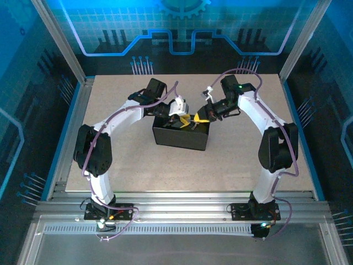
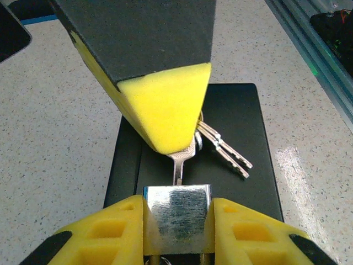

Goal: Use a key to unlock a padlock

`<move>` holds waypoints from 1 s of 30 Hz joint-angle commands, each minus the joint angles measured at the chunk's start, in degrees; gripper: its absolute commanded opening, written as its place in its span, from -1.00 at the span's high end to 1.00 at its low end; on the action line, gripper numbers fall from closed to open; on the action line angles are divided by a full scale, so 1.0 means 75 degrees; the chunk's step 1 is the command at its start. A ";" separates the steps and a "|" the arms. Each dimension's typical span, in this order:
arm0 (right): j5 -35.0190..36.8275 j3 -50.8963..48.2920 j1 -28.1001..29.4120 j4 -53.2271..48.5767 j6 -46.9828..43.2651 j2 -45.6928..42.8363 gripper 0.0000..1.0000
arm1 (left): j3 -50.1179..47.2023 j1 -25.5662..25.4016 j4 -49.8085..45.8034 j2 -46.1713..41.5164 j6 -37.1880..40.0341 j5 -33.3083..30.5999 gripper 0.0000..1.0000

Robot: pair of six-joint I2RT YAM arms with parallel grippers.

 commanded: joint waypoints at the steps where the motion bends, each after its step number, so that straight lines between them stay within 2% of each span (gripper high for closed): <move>1: -0.0571 0.0383 0.0052 0.0269 0.0077 0.0191 1.00 | -0.0152 -0.0168 0.0056 -0.0363 0.0314 0.0758 1.00; 6: -0.0332 0.0491 0.0557 0.0099 0.0051 0.0245 0.99 | -0.0121 -0.0182 0.0116 -0.0311 0.0246 0.0793 1.00; 13: -0.0148 -0.0306 0.0574 0.1012 0.0445 -0.0265 0.99 | -0.0129 -0.0152 0.0340 -0.0201 -0.0068 0.0946 1.00; 16: -0.0176 -0.0545 0.0706 0.1516 0.0800 -0.0418 0.99 | -0.0231 -0.0111 0.0826 -0.0223 -0.0535 0.1174 1.00; 23: -0.1007 -0.0865 0.0794 0.2475 0.1853 -0.0538 0.96 | -0.0286 -0.0100 0.0811 -0.0223 -0.0553 0.1347 1.00; 26: -0.1126 -0.0738 0.0817 0.2180 0.1723 -0.0600 0.94 | -0.0123 -0.0066 0.0417 -0.0151 -0.0394 0.1434 1.00; 28: -0.0748 -0.0677 0.0933 0.1740 0.1099 -0.0754 0.92 | -0.0044 -0.0029 0.0310 -0.0106 -0.0376 0.1448 1.00; 30: -0.0647 -0.1002 0.1062 0.2064 0.0894 -0.1063 0.91 | -0.0045 -0.0004 0.0293 -0.0105 -0.0384 0.1475 1.00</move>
